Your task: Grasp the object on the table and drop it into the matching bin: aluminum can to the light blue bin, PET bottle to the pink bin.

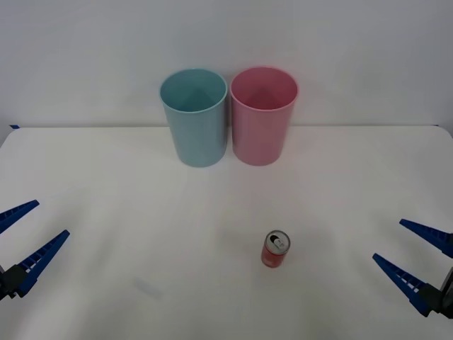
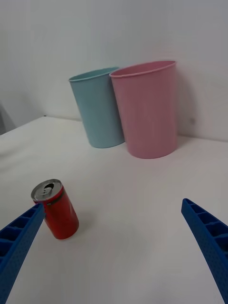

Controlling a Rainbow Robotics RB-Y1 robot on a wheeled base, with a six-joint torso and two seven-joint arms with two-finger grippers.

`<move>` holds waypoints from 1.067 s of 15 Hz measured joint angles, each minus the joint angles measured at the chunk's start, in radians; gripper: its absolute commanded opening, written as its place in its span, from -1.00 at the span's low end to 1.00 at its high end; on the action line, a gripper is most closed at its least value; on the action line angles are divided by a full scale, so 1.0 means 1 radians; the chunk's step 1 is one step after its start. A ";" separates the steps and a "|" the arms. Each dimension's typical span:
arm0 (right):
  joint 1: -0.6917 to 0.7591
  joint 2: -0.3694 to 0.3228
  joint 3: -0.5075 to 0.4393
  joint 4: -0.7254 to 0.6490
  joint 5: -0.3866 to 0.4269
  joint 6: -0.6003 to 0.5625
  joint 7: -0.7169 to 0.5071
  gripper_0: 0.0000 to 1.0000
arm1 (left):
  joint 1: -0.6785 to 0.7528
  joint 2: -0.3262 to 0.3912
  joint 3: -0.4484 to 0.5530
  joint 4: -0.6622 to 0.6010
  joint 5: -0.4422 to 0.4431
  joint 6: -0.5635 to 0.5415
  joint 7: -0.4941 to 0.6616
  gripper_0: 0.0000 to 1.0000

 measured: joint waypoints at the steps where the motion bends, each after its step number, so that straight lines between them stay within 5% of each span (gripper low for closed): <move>1: 0.003 -0.010 0.013 0.000 0.001 0.003 0.007 1.00 | 0.000 0.000 0.000 0.000 0.000 0.000 0.000 1.00; 9: -0.014 -0.017 0.117 0.002 0.067 0.038 0.055 1.00 | 0.000 0.000 0.000 0.000 0.000 0.000 0.000 1.00; 16: -0.119 -0.017 0.216 0.157 0.070 0.027 0.194 1.00 | 0.000 0.000 0.000 0.000 0.000 0.000 0.000 1.00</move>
